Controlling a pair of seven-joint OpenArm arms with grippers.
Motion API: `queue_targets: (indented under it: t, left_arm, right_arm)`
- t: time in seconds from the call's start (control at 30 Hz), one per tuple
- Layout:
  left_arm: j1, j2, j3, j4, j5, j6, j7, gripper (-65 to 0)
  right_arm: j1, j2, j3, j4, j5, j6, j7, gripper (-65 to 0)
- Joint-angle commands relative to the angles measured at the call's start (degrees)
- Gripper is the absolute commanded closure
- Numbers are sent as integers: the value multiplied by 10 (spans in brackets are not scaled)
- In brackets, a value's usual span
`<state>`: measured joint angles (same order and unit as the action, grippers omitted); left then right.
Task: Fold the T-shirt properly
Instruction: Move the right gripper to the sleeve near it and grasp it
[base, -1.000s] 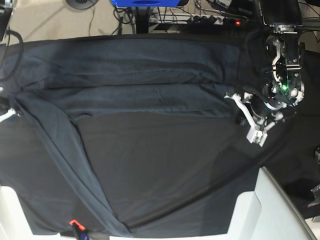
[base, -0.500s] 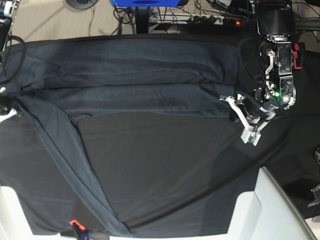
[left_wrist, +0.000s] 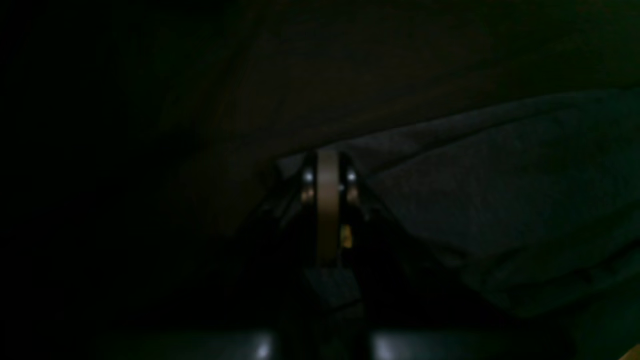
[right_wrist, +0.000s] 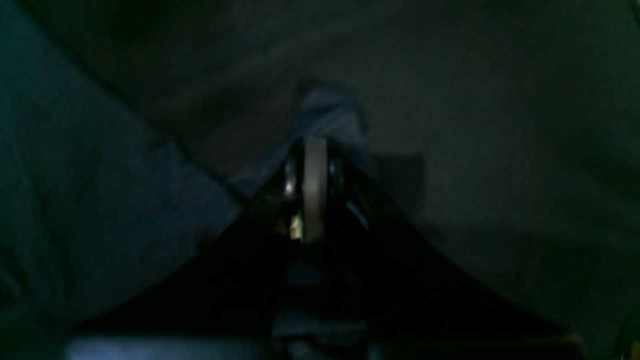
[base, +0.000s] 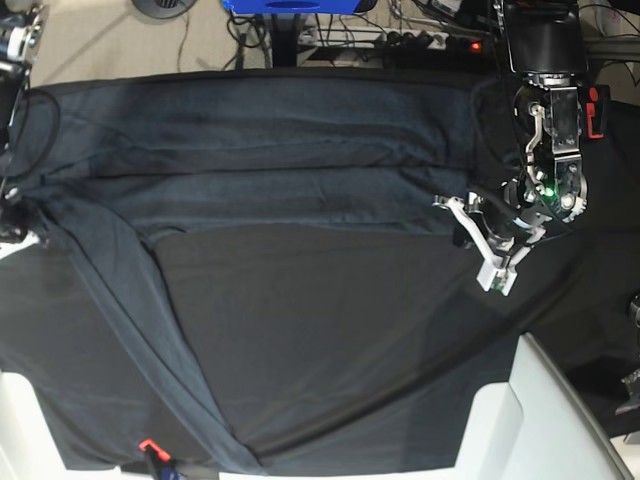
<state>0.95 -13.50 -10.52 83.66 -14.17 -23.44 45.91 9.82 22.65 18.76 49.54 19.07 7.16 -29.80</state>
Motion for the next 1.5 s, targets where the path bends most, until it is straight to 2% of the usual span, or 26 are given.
queue_targets:
  t: [0.0,0.1,0.2,0.3,0.5,0.63,0.8,0.87,0.97,1.1,1.17,1.23,1.3,1.47]
  left_arm:
    - [-6,-9,-6,9,-5,0,-9,0]
    - [-4,-9,-8,9,-5,0,-9,0]
    - [-4,-9,-8,9,-5,0,-9,0]
    - [-6,-9,-8,9,-5,0,-9,0]
    - [-8,-9,-7,8,-5,0,-9,0]
    - [-3,-7,-6,22,-5,0,-8,0]
    - [11,-4,-9,68,-7,0,-7,0]
    - [15,-6,-9,74,-6,0,-7,0]
    - [38,-10,-46,72,-8,-2,-8,0]
    - [91,-9,-105,76,-9,-4,-9,0]
    - [114,-10,-119,76,-9,-30,-29,0]
    - [140,-16,-140,76,-9,-68,-57,0]
    - [155,-17,-166,76,-9,-90,-60,0]
    - [175,-17,-216,76,-9,-90,-60,0]
  right_arm:
    - [21,18,3,-17,-3,0,15,-5]
    - [46,24,3,-87,-5,0,52,-6]
    - [56,26,3,-120,-38,0,89,-8]
    - [62,23,4,-127,-63,1,100,-8]
    - [60,17,10,-113,-65,-2,109,-2]
    - [7,11,11,4,-65,-2,95,-2]
    - [-98,-28,4,249,-66,-2,84,-8]
    - [-106,-46,-4,304,-66,-1,50,-12]
    - [-68,-54,-45,304,-67,-1,-20,-84]
    - [6,-54,-120,224,-67,-1,-89,-272]
    - [36,-55,-151,185,-66,-1,-95,-371]
    - [61,-56,-169,141,-65,-1,-93,-471]
    - [86,-68,-167,86,-65,-1,-71,-540]
    - [132,-69,-170,-75,-67,1,48,-557]
